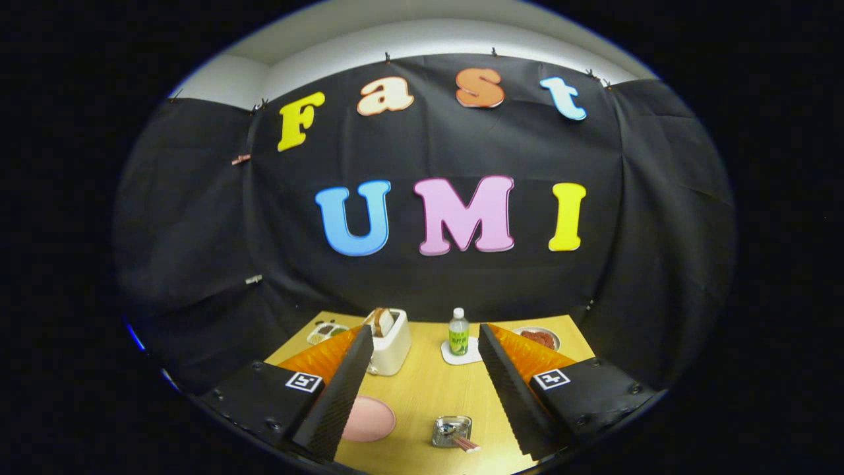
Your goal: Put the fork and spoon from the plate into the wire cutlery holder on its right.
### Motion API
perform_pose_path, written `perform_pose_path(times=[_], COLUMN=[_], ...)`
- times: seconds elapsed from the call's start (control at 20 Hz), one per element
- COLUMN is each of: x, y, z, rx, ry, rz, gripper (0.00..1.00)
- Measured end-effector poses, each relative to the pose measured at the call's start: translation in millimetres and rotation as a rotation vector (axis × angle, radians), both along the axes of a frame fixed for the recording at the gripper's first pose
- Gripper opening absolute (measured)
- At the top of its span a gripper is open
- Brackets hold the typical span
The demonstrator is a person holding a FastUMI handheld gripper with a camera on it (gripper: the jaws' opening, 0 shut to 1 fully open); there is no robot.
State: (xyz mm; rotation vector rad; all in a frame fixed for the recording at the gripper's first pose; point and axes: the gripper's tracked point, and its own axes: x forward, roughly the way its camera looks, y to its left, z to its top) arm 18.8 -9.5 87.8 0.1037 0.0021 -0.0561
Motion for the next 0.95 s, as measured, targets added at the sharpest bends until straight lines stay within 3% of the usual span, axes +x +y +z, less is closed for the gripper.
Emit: perform_pose_path(times=[0.3, 0.6, 0.95], x=[-12, -23, -25], y=[-9, 8, 10], z=[-13, -17, -44], rx=[-0.049, 0.03, 0.063], ry=[-0.063, -0.183, -0.144], rz=[-0.16, -0.147, -0.118], gripper=[0.99, 0.99, 0.99])
